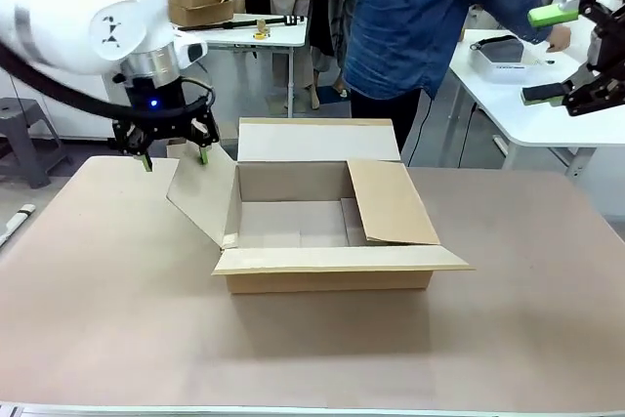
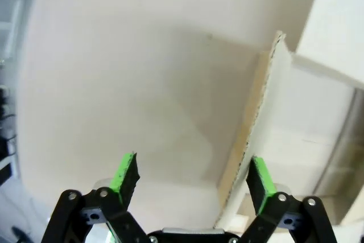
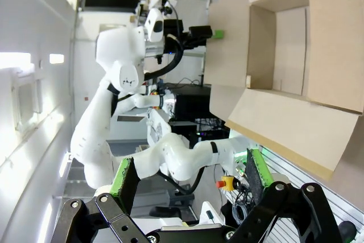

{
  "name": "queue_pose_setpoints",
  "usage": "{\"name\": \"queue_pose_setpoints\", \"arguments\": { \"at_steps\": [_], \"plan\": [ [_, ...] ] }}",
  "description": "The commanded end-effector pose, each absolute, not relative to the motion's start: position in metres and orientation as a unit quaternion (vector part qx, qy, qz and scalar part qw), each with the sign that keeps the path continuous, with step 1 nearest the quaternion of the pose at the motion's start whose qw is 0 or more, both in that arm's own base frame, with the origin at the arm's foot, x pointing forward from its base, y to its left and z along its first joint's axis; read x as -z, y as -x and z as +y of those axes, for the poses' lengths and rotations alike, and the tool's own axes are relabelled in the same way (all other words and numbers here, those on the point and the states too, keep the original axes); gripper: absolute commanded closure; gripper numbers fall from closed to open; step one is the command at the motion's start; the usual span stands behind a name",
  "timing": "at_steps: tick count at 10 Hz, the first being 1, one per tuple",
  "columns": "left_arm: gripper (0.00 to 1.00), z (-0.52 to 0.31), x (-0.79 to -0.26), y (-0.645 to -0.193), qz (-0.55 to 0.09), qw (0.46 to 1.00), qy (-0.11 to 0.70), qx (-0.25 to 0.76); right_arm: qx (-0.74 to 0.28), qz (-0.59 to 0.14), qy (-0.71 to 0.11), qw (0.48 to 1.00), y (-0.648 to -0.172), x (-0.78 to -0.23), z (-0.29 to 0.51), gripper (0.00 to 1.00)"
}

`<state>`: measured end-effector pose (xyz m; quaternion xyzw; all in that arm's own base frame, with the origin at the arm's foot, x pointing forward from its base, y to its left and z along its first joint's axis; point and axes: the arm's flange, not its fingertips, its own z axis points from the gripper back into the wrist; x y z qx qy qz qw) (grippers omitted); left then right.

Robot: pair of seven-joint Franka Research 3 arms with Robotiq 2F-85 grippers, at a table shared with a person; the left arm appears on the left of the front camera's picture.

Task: Pack the gift set into the box.
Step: Place both hands on the side flaps of the Package Box and spread them outward.

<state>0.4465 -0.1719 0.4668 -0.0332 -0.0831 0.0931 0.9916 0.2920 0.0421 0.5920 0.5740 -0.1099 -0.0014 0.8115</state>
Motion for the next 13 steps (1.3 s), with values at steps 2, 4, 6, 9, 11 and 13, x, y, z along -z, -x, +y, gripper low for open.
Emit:
{"name": "queue_pose_setpoints", "arguments": {
  "at_steps": [2, 4, 6, 9, 11, 13],
  "plan": [
    [0.00, -0.135, -0.441, -0.435, -0.046, 0.979, 0.187, -0.064, -0.009, -0.118, -0.581, 0.806, -0.294, -0.592, 0.043, 0.00],
    [0.00, -0.125, -0.424, -0.438, -0.010, 0.971, 0.229, -0.068, -0.009, -0.118, -0.581, 0.806, -0.294, -0.592, 0.043, 0.00],
    [0.00, -0.140, -0.441, -0.443, -0.053, 0.980, 0.174, -0.078, -0.009, -0.118, -0.581, 0.806, -0.294, -0.592, 0.043, 0.00],
    [0.00, -0.140, -0.441, -0.443, -0.053, 0.980, 0.174, -0.078, 0.001, -0.110, -0.574, 0.811, -0.292, -0.592, 0.042, 0.00],
    [0.00, -0.140, -0.441, -0.443, -0.053, 0.980, 0.174, -0.078, -0.097, -0.115, -0.457, 0.877, -0.364, -0.588, 0.140, 0.00],
    [0.00, -0.140, -0.441, -0.443, -0.053, 0.980, 0.174, -0.078, -0.175, -0.072, -0.286, 0.939, -0.400, -0.559, 0.237, 0.00]
  ]
}}
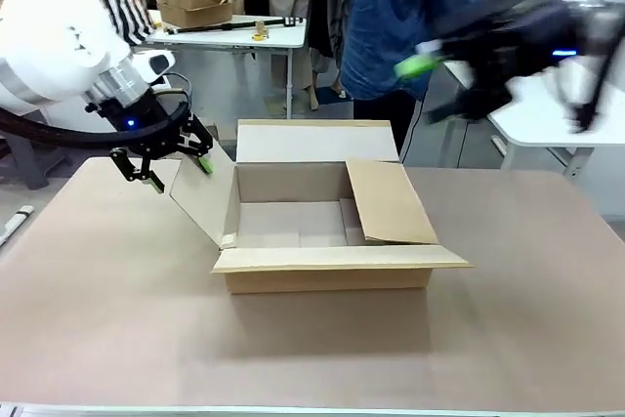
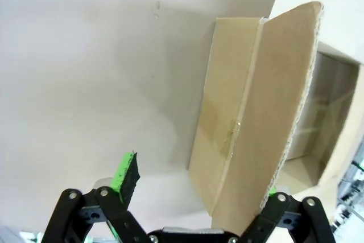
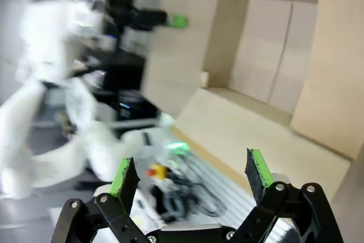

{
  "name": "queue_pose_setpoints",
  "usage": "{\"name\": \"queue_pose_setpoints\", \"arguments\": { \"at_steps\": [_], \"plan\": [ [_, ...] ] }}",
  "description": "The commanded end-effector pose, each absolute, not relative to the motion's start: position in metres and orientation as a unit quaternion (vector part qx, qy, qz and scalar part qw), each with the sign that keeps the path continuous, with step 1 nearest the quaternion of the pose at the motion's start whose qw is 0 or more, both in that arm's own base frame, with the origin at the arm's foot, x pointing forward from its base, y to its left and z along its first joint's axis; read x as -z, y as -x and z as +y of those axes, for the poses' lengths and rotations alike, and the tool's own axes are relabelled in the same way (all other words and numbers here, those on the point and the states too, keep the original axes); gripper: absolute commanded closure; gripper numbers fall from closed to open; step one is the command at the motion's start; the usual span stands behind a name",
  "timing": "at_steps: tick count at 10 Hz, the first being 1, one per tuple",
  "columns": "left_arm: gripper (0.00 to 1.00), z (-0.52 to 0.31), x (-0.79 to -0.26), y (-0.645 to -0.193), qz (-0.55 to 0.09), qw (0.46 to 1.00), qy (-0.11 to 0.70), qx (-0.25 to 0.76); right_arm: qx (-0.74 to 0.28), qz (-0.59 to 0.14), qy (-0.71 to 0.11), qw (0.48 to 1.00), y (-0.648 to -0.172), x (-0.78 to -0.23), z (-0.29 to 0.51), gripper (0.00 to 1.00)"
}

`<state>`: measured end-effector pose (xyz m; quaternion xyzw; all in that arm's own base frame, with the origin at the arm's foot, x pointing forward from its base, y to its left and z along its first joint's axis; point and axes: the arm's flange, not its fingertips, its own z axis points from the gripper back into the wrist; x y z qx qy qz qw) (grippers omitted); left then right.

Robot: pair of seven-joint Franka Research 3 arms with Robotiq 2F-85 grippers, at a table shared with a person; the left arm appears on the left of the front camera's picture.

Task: Pack the gift set into the box.
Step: Place both hands on the side flaps of the Package Box and spread them outward.

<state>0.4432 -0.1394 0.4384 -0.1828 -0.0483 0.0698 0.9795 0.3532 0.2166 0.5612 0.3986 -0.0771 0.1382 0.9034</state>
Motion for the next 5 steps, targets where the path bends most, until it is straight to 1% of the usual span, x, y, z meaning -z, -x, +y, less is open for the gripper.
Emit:
{"name": "queue_pose_setpoints", "arguments": {
  "at_steps": [1, 2, 3, 4, 5],
  "plan": [
    [0.00, -0.140, -0.441, -0.443, -0.053, 0.980, 0.174, -0.078, -0.201, -0.052, -0.227, 0.951, -0.401, -0.544, 0.268, 0.00],
    [0.00, -0.140, -0.441, -0.443, -0.053, 0.980, 0.174, -0.078, -0.224, -0.034, -0.180, 0.957, -0.397, -0.528, 0.286, 0.00],
    [0.00, -0.140, -0.441, -0.443, -0.053, 0.980, 0.174, -0.078, -0.231, -0.009, -0.168, 0.958, -0.391, -0.516, 0.282, 0.00],
    [0.00, -0.140, -0.441, -0.443, -0.053, 0.980, 0.174, -0.078, -0.220, -0.043, -0.266, 0.937, -0.378, -0.522, 0.296, 0.00],
    [0.00, -0.140, -0.441, -0.443, -0.053, 0.980, 0.174, -0.078, -0.220, -0.043, -0.266, 0.937, -0.378, -0.522, 0.296, 0.00]
  ]
}}
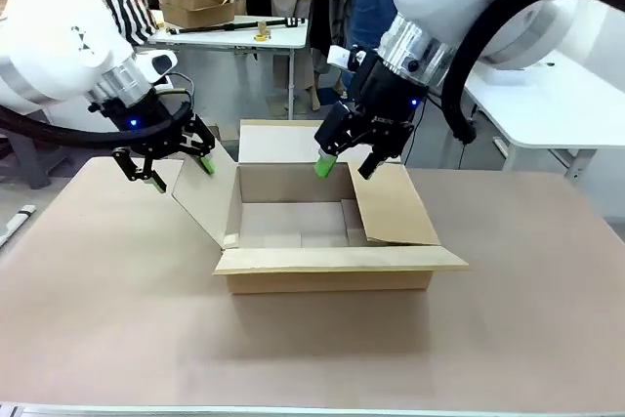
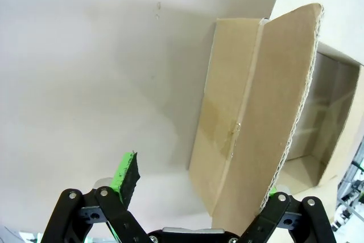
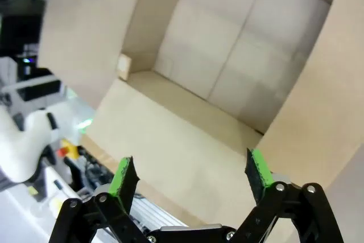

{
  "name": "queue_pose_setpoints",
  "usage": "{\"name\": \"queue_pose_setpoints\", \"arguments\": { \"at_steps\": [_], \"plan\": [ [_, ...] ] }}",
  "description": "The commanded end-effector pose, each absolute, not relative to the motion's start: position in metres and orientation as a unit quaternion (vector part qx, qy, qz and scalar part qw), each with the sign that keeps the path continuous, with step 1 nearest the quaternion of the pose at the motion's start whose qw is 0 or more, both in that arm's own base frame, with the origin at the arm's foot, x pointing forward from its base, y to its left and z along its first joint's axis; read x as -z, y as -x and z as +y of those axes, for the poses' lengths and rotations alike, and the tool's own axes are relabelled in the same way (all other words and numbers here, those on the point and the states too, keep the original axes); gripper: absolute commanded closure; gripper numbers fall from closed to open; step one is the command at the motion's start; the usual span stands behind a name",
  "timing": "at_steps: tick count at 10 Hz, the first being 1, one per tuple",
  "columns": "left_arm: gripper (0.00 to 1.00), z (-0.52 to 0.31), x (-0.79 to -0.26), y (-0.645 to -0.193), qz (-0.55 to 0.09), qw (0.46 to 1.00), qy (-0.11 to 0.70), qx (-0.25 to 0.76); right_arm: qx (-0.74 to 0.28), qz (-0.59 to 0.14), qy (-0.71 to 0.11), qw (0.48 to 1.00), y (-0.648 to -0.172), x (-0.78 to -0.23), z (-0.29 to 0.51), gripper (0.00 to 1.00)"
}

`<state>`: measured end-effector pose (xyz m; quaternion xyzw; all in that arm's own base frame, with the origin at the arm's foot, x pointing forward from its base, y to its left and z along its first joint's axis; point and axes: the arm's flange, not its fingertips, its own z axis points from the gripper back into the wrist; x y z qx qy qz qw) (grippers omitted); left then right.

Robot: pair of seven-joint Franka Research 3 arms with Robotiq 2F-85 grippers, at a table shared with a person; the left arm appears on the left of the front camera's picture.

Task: Pack the gift set into the box.
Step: Place both hands on the side flaps of the Package Box and spread them outward.

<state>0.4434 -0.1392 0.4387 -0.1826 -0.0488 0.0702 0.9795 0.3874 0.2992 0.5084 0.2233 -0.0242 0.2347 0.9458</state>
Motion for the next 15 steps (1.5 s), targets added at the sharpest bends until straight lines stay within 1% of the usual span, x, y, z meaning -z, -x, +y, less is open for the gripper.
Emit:
{"name": "queue_pose_setpoints", "arguments": {
  "at_steps": [1, 2, 3, 4, 5, 6, 7, 8, 10, 15],
  "plan": [
    [0.00, -0.140, -0.441, -0.443, -0.053, 0.980, 0.174, -0.078, -0.239, -0.020, -0.208, 0.948, -0.388, -0.501, 0.301, 0.00],
    [0.00, -0.140, -0.441, -0.443, -0.053, 0.980, 0.174, -0.078, -0.080, -0.025, 0.066, 0.994, -0.395, -0.497, 0.338, 0.00],
    [0.00, -0.140, -0.441, -0.443, -0.053, 0.980, 0.174, -0.078, -0.026, -0.051, 0.191, 0.980, -0.411, -0.473, 0.370, 0.00],
    [0.00, -0.140, -0.441, -0.443, -0.053, 0.980, 0.174, -0.078, -0.006, -0.047, 0.236, 0.971, -0.424, -0.455, 0.380, 0.00],
    [0.00, -0.140, -0.441, -0.443, -0.053, 0.980, 0.174, -0.078, 0.019, -0.058, 0.234, 0.970, -0.431, -0.443, 0.382, 0.00],
    [0.00, -0.140, -0.441, -0.443, -0.053, 0.980, 0.174, -0.078, 0.059, -0.049, 0.235, 0.969, -0.437, -0.427, 0.380, 0.00],
    [0.00, -0.140, -0.441, -0.443, -0.053, 0.980, 0.174, -0.078, 0.103, -0.055, 0.272, 0.955, -0.440, -0.414, 0.377, 0.00],
    [0.00, -0.140, -0.441, -0.443, -0.053, 0.980, 0.174, -0.078, 0.116, -0.062, 0.273, 0.953, -0.441, -0.404, 0.375, 0.00],
    [0.00, -0.140, -0.441, -0.443, -0.053, 0.980, 0.174, -0.078, 0.117, -0.051, 0.260, 0.957, -0.444, -0.389, 0.369, 0.00],
    [0.00, -0.140, -0.441, -0.443, -0.053, 0.980, 0.174, -0.078, 0.124, -0.053, 0.247, 0.960, -0.434, -0.388, 0.353, 0.00]
  ]
}}
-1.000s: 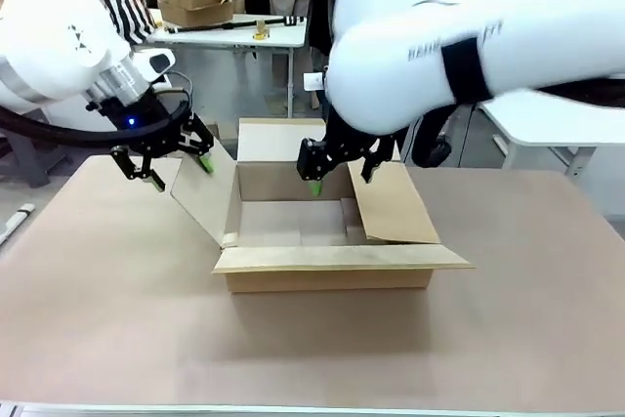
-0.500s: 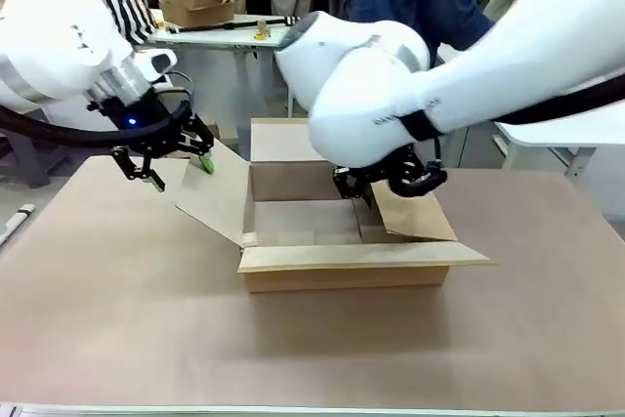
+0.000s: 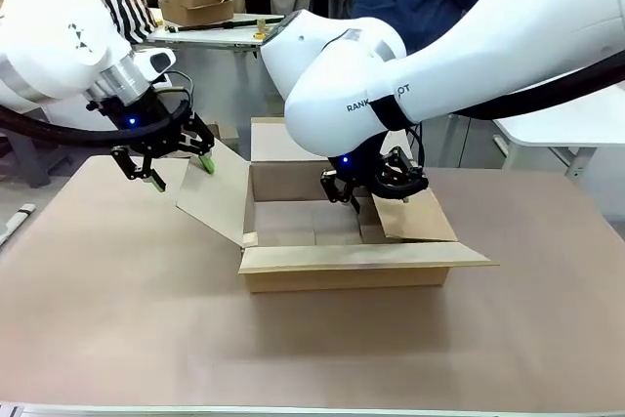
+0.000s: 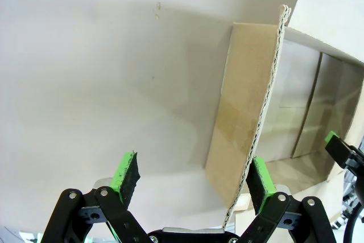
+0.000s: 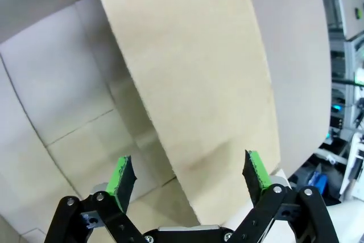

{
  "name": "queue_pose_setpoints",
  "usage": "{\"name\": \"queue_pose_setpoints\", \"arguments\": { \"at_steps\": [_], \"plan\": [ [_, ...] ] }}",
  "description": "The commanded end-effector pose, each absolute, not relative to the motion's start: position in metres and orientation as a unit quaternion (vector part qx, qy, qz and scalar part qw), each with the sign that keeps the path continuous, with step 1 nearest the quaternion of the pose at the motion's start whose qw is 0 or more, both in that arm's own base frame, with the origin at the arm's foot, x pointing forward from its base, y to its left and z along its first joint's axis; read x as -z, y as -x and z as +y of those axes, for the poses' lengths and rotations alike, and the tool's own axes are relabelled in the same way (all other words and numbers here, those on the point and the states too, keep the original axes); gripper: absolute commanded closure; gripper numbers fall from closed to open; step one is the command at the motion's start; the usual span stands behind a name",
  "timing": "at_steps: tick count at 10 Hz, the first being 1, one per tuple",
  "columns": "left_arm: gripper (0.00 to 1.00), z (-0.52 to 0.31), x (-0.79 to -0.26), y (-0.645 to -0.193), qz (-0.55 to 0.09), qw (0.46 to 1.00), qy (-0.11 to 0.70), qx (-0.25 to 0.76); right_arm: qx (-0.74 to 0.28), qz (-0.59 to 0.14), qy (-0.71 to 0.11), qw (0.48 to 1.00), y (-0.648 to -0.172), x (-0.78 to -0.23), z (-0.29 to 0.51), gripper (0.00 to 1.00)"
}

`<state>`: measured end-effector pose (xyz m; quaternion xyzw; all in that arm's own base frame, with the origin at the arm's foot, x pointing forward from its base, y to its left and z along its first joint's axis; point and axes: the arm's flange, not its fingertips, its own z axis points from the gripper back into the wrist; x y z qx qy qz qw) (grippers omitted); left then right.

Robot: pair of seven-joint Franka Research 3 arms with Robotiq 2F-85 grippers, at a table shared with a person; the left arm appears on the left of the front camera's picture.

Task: Pack the gift set into the box.
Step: Place both hands on the side flaps of the Package Box and spread them outward.

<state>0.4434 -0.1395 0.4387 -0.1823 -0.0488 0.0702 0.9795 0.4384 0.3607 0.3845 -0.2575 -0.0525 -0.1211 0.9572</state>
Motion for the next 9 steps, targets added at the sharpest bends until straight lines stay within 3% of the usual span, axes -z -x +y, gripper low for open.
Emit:
{"name": "queue_pose_setpoints", "arguments": {
  "at_steps": [1, 7, 9],
  "plan": [
    [0.00, -0.140, -0.441, -0.443, -0.053, 0.980, 0.174, -0.078, 0.123, -0.054, 0.251, 0.959, -0.433, -0.393, 0.348, 0.00],
    [0.00, -0.140, -0.441, -0.443, -0.053, 0.980, 0.174, -0.078, 0.120, -0.050, 0.279, 0.951, -0.427, -0.432, 0.305, 0.00],
    [0.00, -0.140, -0.441, -0.443, -0.053, 0.980, 0.174, -0.078, 0.103, -0.055, 0.234, 0.965, -0.423, -0.449, 0.297, 0.00]
  ]
}}
